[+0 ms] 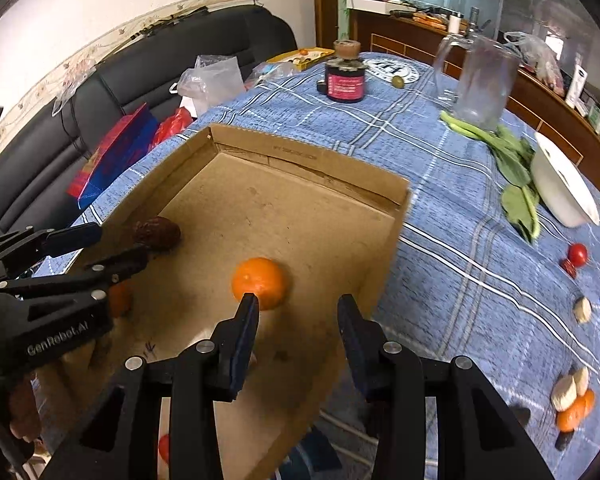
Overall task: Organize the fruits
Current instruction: 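Carry the red date and tangerine into the tray and open both grippers, then withdraw both tools from the tray toward the fruit pile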
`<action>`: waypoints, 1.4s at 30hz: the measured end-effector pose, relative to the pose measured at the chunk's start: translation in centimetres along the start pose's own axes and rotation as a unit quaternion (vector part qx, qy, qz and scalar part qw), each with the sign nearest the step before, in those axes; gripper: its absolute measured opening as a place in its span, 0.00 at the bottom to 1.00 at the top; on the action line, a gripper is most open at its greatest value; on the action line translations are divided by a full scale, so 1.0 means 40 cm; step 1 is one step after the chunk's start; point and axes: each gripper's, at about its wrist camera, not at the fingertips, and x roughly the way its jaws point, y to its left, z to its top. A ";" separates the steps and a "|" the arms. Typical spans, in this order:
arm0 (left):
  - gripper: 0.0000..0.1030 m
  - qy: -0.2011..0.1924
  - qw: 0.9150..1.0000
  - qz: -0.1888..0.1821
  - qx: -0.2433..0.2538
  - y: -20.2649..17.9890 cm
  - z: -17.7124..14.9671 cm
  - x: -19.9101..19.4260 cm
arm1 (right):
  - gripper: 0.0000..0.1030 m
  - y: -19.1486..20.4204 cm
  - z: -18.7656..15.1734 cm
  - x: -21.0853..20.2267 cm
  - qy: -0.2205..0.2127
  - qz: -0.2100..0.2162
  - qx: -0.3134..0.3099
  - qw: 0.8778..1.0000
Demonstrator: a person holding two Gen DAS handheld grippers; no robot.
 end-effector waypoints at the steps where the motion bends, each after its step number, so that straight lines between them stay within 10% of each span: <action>1: 0.58 -0.002 1.000 0.005 -0.001 0.002 -0.006 -0.008 | 0.43 -0.005 -0.007 -0.013 -0.003 0.003 0.003 1.000; 17: 0.68 -0.031 0.998 0.038 -0.028 -0.020 -0.088 -0.133 | 0.58 -0.143 -0.176 -0.210 -0.034 -0.005 0.068 0.997; 42: 0.75 -0.038 0.991 -0.055 0.113 -0.553 -0.190 -0.228 | 0.57 -0.526 -0.539 -0.439 -0.042 -0.091 0.224 0.969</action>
